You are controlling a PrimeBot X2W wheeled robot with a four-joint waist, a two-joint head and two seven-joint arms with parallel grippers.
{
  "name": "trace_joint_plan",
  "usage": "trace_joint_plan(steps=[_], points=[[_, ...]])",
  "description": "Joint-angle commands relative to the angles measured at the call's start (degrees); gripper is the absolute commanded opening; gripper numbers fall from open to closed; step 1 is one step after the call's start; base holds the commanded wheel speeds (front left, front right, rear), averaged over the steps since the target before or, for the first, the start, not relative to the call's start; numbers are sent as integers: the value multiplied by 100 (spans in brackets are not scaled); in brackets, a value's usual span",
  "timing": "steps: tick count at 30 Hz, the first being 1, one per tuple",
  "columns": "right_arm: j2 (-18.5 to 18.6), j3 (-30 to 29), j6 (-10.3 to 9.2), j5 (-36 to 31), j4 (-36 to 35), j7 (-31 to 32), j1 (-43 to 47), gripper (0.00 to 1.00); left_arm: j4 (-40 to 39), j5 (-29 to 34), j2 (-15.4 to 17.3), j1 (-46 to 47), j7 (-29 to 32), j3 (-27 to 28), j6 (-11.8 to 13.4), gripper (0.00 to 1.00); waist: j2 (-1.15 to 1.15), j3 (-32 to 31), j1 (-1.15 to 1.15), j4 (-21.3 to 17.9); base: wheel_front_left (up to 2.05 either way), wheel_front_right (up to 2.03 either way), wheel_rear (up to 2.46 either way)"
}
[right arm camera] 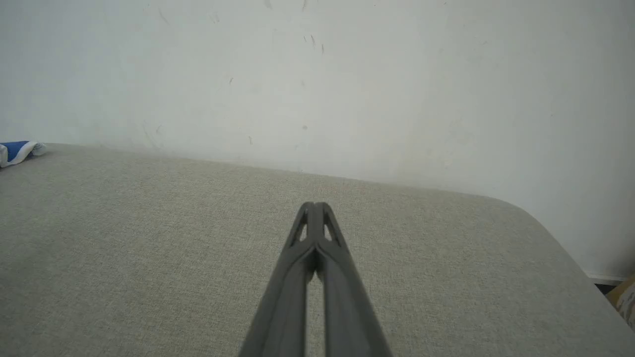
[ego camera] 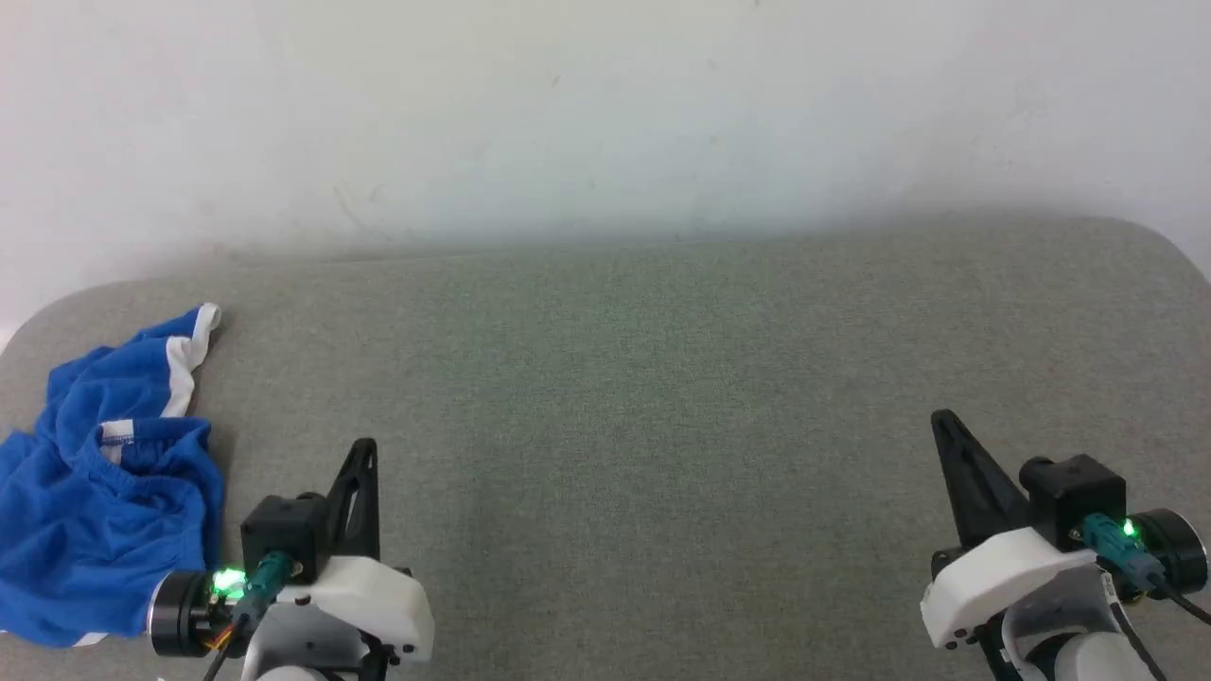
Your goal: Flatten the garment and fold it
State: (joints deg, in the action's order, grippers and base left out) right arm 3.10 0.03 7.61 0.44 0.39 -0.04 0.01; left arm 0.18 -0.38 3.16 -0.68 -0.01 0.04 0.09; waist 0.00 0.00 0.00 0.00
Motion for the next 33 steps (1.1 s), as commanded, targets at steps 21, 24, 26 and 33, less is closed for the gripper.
trace_joint_plan(steps=[21, 24, 26, 33], points=[[-23, -3, -12, -44, -39, 4, -1, 0, -18, 38, -28, 68, 1, -4, -9, 0, 0, 0, 0, 0, 0, 0, 0], [-23, -3, -12, -44, -39, 4, -1, 0, -18, 38, -28, 68, 1, -4, -9, 0, 0, 0, 0, 0, 0, 0, 0], [-23, -3, -12, -44, -39, 4, -1, 0, -18, 38, -28, 68, 1, -4, -9, 0, 0, 0, 0, 0, 0, 0, 0], [4, -46, 0, 46, 6, -47, 3, 100, -2, -8, 2, 1, -47, -23, 56, 100, 0, 5, 0, -1, 0, 0, 0]])
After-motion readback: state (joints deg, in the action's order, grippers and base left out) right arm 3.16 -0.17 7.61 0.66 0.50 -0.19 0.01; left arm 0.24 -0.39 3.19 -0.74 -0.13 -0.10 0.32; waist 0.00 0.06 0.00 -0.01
